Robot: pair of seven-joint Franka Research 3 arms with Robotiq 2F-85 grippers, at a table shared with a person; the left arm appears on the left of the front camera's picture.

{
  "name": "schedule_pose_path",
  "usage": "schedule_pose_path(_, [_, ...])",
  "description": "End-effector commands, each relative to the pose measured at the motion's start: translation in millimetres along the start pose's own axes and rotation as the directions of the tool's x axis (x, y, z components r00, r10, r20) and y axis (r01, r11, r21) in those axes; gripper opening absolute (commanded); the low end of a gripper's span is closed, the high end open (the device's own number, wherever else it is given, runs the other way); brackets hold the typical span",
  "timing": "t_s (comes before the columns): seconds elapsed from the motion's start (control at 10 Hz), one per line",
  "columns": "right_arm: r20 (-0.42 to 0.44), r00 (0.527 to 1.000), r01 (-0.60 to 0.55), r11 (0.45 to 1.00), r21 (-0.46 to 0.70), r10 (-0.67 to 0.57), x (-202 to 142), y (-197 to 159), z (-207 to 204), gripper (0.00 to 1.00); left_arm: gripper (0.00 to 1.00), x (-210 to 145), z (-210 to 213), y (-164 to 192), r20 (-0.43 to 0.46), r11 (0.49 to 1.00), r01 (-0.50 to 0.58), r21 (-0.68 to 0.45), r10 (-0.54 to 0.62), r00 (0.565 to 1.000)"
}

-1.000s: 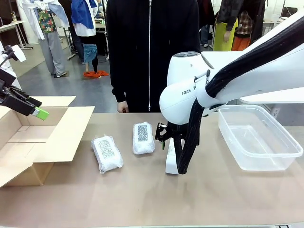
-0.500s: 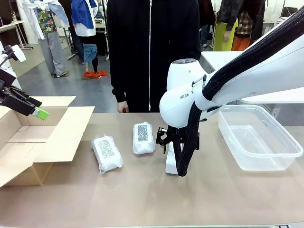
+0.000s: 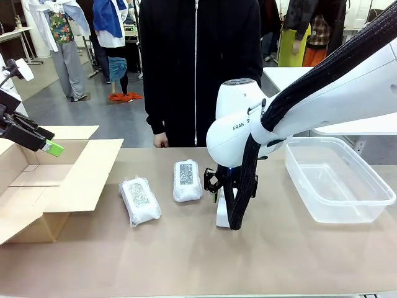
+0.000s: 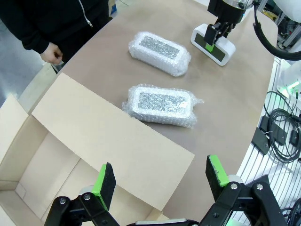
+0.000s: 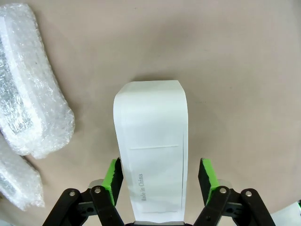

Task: Separate and place wrapped and unwrapped clocks.
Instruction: Pick up the Digital clock indicated by the person.

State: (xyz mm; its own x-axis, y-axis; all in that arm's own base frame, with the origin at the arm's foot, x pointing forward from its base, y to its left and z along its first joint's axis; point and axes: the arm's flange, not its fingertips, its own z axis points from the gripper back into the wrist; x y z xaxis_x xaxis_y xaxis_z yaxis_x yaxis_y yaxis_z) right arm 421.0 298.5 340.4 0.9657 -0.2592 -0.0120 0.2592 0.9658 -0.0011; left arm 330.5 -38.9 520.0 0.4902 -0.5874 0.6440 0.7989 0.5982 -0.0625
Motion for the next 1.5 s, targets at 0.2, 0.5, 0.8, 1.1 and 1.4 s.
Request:
schedule_pose_path(0.2, [0.024, 1.0, 0.009, 1.0, -0.023, -0.008, 3.2, 8.6, -1.9, 0.65, 1.0, 0.1, -0.8, 1.6, 0.013, 1.0, 0.006, -0.013, -0.006, 1.0])
schedule_pose_path(0.5, [0.025, 1.0, 0.018, 0.999, -0.032, -0.017, 2.6, 9.0, 0.7, 0.11, 1.0, 0.1, -0.8, 1.6, 0.013, 1.0, 0.006, -0.013, -0.006, 1.0])
schedule_pose_path(0.8, [0.025, 1.0, -0.002, 0.999, -0.049, 0.003, 1.2, 11.8, 2.9, 0.14, 1.0, 0.1, -0.8, 1.6, 0.013, 1.0, 0.006, -0.013, -0.006, 1.0])
schedule_pose_path(1.1, [0.073, 0.997, 0.007, 0.999, -0.051, -0.003, -9.4, 4.2, 58.7, 0.14, 1.0, 0.1, -0.8, 1.6, 0.013, 1.0, 0.006, -0.013, -0.006, 1.0])
schedule_pose_path(1.4, [0.18, 0.981, -0.073, 0.997, -0.037, 0.078, -36.3, -9.2, 153.7, 0.14, 1.0, 0.1, -0.8, 1.6, 0.013, 1.0, 0.006, -0.013, -0.006, 1.0])
